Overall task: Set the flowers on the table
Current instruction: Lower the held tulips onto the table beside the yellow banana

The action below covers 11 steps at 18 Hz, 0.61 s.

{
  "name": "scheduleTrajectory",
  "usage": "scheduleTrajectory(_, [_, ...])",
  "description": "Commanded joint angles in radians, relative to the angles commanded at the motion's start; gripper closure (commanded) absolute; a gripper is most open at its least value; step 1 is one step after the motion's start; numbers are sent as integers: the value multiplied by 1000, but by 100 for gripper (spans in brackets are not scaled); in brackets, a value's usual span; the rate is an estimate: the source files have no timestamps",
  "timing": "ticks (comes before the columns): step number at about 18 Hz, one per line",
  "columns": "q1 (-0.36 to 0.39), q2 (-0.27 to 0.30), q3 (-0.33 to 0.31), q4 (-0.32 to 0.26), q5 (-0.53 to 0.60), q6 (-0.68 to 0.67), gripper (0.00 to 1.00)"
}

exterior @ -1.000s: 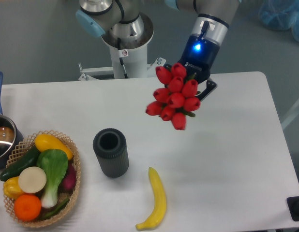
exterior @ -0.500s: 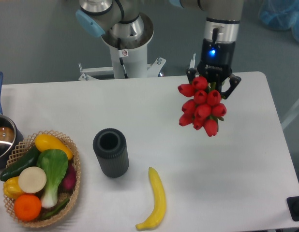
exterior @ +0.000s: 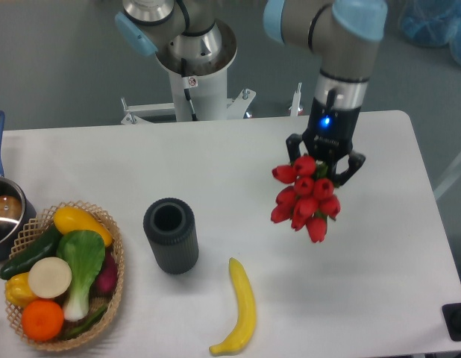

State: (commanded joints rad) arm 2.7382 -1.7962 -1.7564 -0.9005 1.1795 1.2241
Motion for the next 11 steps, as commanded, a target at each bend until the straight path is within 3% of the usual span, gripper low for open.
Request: scheduleTrajectory(11, [-12, -169, 49, 8, 29, -8, 65])
